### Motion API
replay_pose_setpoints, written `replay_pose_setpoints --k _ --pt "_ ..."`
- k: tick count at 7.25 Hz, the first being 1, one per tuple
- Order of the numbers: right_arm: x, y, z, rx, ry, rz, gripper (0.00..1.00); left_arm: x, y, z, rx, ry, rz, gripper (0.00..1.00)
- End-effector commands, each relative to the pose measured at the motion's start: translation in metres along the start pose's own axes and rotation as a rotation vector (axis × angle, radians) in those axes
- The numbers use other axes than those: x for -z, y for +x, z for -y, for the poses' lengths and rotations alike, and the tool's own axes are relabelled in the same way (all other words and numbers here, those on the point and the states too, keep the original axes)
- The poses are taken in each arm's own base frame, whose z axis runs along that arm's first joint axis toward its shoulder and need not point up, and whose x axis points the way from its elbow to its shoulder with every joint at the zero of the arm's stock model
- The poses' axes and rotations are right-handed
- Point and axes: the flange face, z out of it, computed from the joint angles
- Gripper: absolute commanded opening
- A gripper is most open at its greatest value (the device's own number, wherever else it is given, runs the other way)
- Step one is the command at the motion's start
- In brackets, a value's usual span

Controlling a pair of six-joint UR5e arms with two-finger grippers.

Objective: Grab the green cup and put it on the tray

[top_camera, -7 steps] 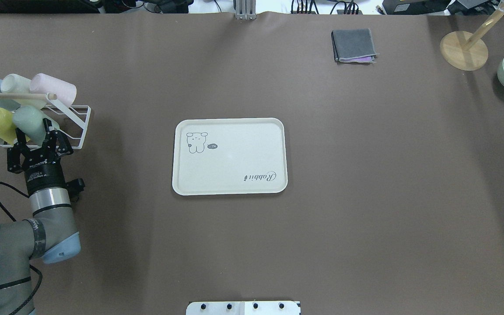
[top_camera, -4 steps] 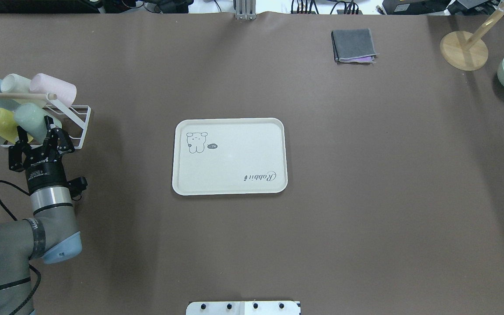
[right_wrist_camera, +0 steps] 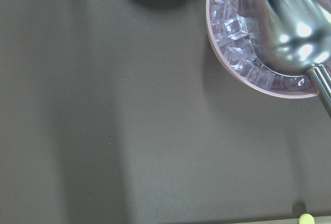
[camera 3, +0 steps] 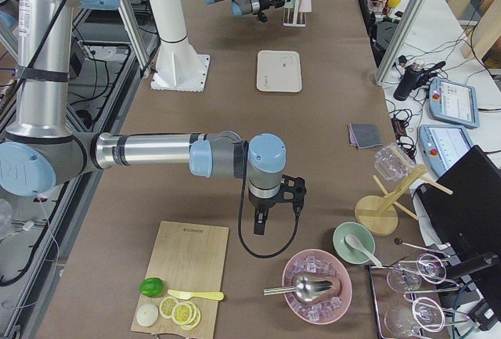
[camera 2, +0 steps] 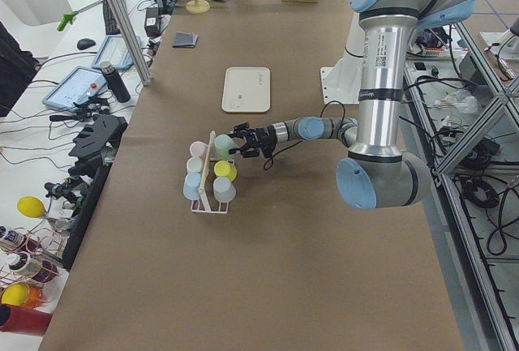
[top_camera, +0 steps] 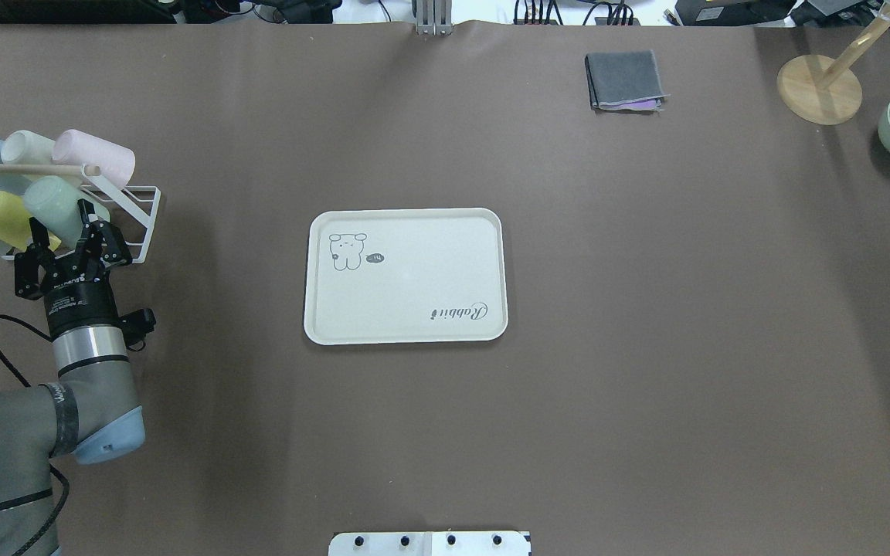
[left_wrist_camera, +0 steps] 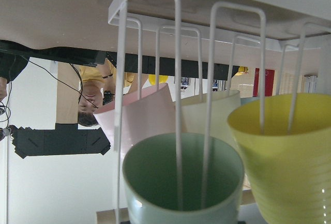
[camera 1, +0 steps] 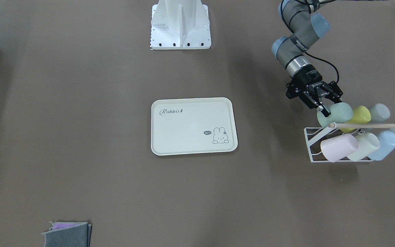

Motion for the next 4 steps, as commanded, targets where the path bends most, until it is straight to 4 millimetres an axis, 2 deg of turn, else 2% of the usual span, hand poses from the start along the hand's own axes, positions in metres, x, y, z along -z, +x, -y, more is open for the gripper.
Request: replay_pose_setpoints --k 1,4 --pt "0.001 0.0 0.001 0.002 0.002 0.0 1.0 0.002 -0.007 -0.008 -0.016 0.007 0.008 0.05" --pt "0.001 -0.001 0.001 0.003 0.001 0.0 1.0 -0.007 -0.017 -0.023 -0.028 0.004 0.015 0.04"
